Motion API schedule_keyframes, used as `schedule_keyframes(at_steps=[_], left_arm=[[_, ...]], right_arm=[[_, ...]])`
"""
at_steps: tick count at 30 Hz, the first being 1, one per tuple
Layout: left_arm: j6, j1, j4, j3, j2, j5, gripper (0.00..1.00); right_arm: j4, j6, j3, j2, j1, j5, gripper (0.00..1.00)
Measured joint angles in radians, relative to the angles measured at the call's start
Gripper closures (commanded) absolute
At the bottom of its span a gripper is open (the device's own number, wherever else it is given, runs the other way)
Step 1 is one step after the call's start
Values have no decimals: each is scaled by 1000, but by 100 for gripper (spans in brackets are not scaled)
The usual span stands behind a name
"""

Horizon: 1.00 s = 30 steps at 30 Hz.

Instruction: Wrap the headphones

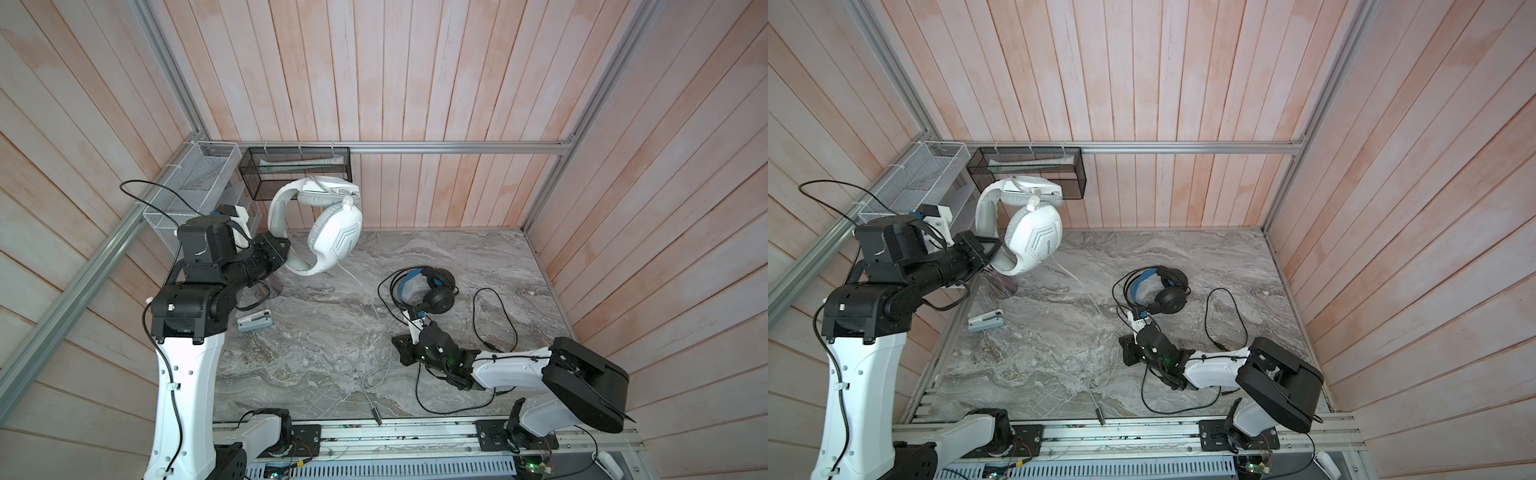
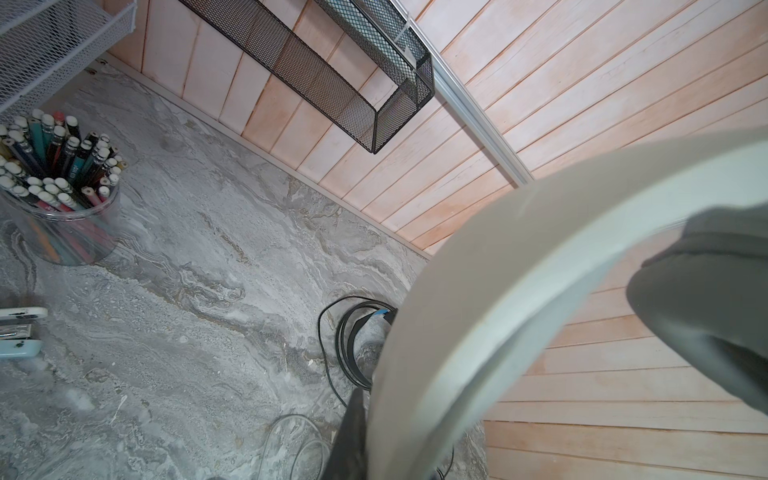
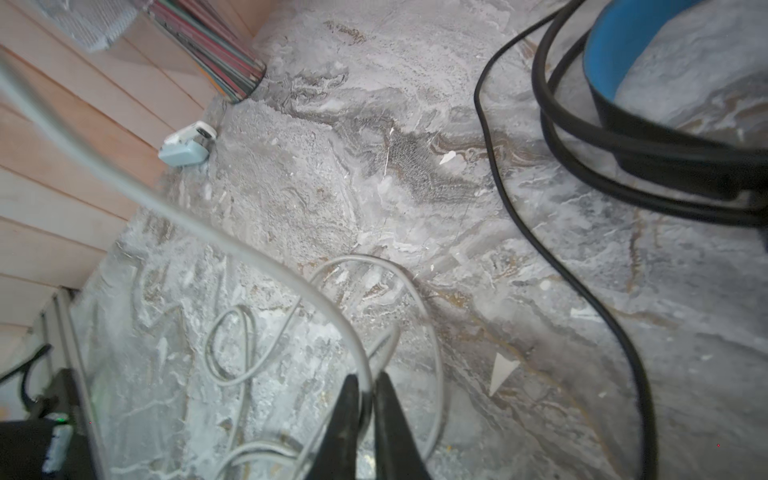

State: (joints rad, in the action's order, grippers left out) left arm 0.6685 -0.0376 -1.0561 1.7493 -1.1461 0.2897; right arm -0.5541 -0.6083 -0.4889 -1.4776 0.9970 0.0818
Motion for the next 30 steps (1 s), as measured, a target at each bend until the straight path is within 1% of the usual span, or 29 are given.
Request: schedule_keyframes(at_steps=[2,5,8,11,13,17,19,21,23,26,28,30], left_arm=[[-3,0,0,-7,2,-3,100],[-11,0,-2,-17,6,-11,100],[-15,0,-3,-18,7,-15,100],[-17,0,-3,-18,7,-18,100],[-21,0,-3,-18,6,-23,100],[-23,0,-5,-7,4,-34,100],[-22,0,-4,-3,3,-34,100],[-22,0,-4,-3,3,-34,100],[-23,0,-4,-3,3,-36,100],[-26,0,-4,-3,3,-38,100],[-31,0,-4,-3,2,-41,100],[-39,-1,-4,-3,-4,-56,100]], right_arm=[[34,16,-19,29,4,19,100],[118,60,-63,125,24,69,100],[214,114,-145,229,47,110,100],[339,185,-274,307,87,173,100],[407,238,-362,362,134,205,100],[479,327,-491,450,193,240,100],[494,356,-509,462,188,275,100],[553,373,-529,433,185,300,100],[586,393,-516,408,212,304,100],[621,423,-453,451,263,298,100],[678,440,-478,443,268,316,100],[713,454,-524,394,290,337,100]])
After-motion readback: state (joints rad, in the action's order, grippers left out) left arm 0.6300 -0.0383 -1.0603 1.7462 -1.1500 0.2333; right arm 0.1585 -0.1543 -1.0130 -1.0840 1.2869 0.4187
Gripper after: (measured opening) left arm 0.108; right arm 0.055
